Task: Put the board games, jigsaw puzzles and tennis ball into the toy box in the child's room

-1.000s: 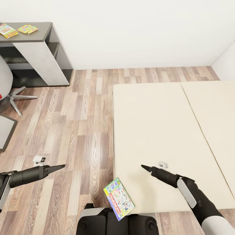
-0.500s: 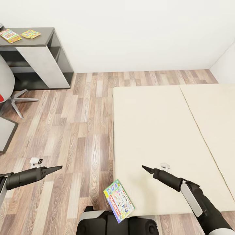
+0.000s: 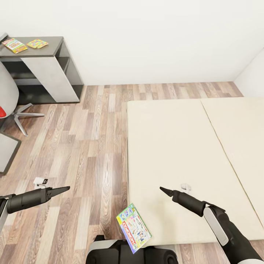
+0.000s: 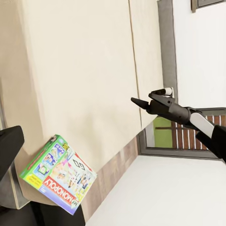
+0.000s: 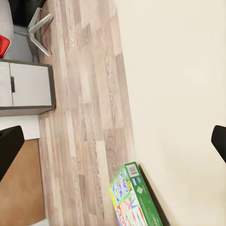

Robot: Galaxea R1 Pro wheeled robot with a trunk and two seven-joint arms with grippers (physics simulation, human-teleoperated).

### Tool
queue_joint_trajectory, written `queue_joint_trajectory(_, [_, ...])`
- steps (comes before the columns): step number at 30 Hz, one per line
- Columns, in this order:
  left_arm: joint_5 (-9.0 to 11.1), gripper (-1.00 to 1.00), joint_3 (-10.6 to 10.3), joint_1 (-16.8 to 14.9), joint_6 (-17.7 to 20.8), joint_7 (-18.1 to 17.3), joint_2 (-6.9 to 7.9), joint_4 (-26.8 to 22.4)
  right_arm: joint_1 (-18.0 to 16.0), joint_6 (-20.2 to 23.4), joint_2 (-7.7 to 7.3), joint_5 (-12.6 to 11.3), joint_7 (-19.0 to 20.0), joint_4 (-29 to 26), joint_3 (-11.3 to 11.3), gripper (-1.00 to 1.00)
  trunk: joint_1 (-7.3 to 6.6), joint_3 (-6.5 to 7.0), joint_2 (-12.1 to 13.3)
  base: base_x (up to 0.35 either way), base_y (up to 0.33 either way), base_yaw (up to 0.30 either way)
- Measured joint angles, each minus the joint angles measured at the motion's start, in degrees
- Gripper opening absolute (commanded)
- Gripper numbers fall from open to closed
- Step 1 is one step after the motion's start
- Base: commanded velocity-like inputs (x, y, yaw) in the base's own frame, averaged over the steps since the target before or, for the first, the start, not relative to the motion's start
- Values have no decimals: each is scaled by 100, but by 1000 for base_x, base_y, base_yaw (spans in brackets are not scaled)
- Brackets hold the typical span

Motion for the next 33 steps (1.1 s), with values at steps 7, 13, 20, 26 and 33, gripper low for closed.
queue_joint_trajectory(7, [-5, 100, 1, 0, -2, 0, 1, 0, 2, -60, 9, 2, 2, -3, 0, 100, 0, 67, 0, 0, 0, 0])
queue_joint_trajectory(13, [-9, 100, 6, 0, -2, 0, 9, 0, 10, -304, 5, 5, -15, -5, 0, 100, 0, 124, 0, 0, 0, 0])
queue_joint_trajectory(20, [-14, 100, 7, 0, -2, 0, 10, 0, 8, -330, 7, 17, -17, 0, 0, 100, 0, 190, 0, 0, 0, 0])
queue_joint_trajectory(26, [-16, 100, 7, 0, -2, 0, 10, 0, 4, -330, 12, 30, -14, 5, 0, 100, 0, 247, 0, 0, 0, 0])
queue_joint_trajectory(33, [-14, 100, 7, 0, -2, 0, 5, 0, 5, -332, 10, 29, -9, 6, 0, 100, 0, 314, 0, 0, 0, 0])
